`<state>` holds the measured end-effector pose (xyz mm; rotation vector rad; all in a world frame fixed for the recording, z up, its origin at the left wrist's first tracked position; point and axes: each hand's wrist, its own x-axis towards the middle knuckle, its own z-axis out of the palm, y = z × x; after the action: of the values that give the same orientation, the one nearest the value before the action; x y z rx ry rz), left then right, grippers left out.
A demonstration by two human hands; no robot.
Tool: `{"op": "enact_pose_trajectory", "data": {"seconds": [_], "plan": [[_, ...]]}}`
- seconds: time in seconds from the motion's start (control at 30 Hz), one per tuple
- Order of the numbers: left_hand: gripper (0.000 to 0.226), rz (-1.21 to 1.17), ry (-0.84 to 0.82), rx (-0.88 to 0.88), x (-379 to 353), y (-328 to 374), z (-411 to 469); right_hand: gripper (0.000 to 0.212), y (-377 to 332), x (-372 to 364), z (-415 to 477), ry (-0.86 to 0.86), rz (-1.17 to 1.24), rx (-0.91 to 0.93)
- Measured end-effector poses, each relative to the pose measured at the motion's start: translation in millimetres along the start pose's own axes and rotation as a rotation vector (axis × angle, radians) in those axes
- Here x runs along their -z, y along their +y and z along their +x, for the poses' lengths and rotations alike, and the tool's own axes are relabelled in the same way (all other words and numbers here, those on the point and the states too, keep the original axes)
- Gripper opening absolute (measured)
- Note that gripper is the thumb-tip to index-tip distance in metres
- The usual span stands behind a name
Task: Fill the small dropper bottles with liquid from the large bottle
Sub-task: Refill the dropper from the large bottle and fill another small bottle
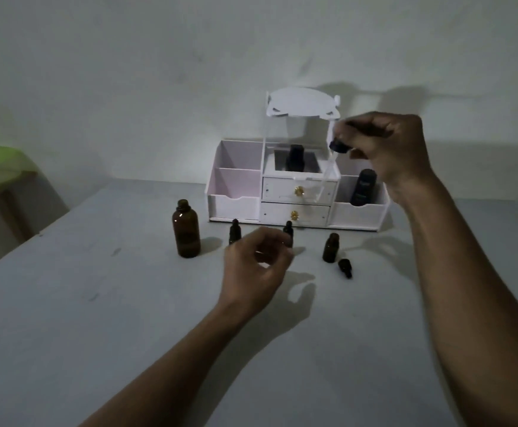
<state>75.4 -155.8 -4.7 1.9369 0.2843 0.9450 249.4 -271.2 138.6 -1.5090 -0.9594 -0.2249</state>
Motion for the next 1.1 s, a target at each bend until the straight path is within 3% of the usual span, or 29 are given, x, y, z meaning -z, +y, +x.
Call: {"op": "enact_pose_trajectory", "data": {"seconds": [0.13,0.4,1.1], "plan": [[0.041,0.027,-0.149,0.095,-49.6,0.8,9.4,0.007,29.8,27.6,-5.2,-0.02,-0.019,-0.112],[0.061,0.063,-0.11,0.213,-99.5,-18.3,34.7,0.008,63.8,42.0,-6.3,-0.042,-0.029,-0.188],[0.028,0.0,-0.101,0.236,-110.1,-23.6,40.2,0.015,78.6,31.0,-9.2,-0.06,-0.123,-0.22]]}}
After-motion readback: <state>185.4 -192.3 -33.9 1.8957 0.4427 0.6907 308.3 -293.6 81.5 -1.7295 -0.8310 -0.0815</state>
